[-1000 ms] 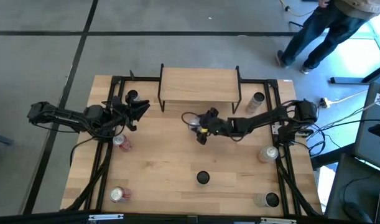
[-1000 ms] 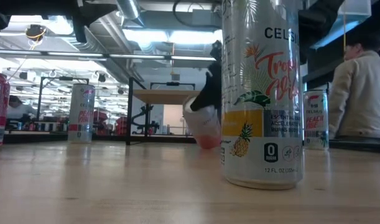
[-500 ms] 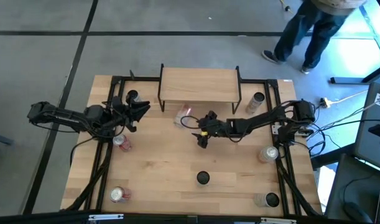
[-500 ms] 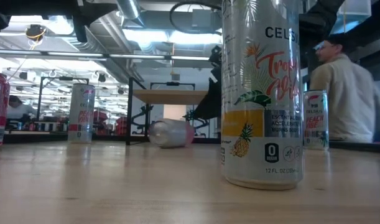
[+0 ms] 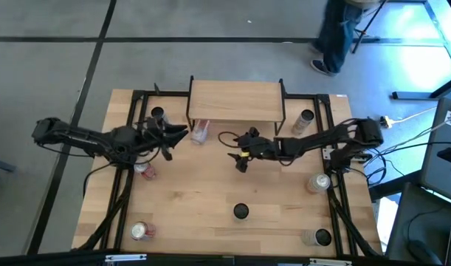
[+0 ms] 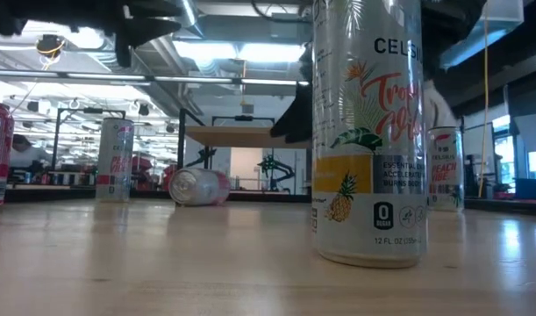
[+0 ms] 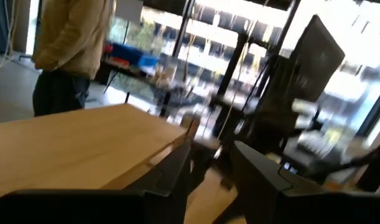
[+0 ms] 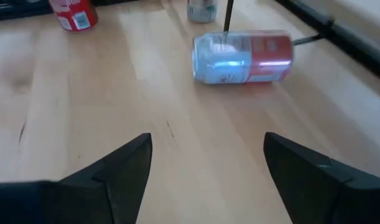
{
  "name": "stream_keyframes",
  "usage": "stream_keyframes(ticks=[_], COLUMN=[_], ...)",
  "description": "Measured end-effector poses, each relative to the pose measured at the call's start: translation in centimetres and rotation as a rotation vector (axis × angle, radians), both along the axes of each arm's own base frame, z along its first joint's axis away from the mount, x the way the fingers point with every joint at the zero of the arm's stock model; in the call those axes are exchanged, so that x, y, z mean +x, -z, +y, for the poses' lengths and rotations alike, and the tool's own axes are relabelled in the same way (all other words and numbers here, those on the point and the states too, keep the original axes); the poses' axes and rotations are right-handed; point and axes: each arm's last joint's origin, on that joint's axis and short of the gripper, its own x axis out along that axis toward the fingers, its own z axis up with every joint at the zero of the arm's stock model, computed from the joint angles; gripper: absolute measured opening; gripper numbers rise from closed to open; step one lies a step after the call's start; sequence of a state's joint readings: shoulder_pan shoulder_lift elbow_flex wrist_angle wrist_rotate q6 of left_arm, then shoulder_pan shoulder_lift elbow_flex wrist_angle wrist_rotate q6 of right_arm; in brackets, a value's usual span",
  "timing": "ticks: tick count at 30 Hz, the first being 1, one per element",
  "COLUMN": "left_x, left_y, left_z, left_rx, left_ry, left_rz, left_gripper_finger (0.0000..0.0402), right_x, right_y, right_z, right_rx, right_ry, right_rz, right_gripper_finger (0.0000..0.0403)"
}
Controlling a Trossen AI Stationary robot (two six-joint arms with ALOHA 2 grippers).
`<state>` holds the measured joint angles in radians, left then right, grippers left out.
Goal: Place canned beverage on shelf
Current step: Put the left orange white soda can on the shelf
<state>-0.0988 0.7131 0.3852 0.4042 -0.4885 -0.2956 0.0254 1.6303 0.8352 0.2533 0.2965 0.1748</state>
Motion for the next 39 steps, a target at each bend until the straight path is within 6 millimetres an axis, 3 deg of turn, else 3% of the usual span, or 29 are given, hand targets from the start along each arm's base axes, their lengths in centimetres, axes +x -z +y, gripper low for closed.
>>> stream_keyframes(ticks=[7,11,17,20,28,39], left_x=[2.7,4.6,7.7,8.8,10.8,11.7], left_y=[-1.6,-1.6,1.5,3.3,7.3,11.0], left_z=[0.5,1.3,2.2,2.4,2.9,5.4], left_rx=[0.037,-0.049,-0.229,-0.303,-0.375,-0.332], left_ry=[-0.055,-0.079,-0.176,-0.242,-0.481,-0.640], left_rz=[0.395,0.546,0.666,0.687,0.683,0.762], left_gripper_finger=[0.0114,0.0147,0.0223,0.0242,0.0231,0.0211], right_x=[-2.2,-3.4,-4.8,-5.6,-6.9,-6.9], right_y=[-3.1,-4.0,-4.6,-4.4,-3.3,-3.3], right_z=[-0.2,-0.4,-1.5,-2.4,-3.6,-3.5], right_rx=[-0.064,-0.132,-0.210,-0.205,-0.210,-0.153], right_ry=[0.004,0.015,0.030,0.050,0.038,-0.029], right_rz=[0.029,0.085,0.180,0.249,0.435,0.427], right_gripper_finger=[0.0298,0.0298,0.0298,0.0298,0.0298,0.0298])
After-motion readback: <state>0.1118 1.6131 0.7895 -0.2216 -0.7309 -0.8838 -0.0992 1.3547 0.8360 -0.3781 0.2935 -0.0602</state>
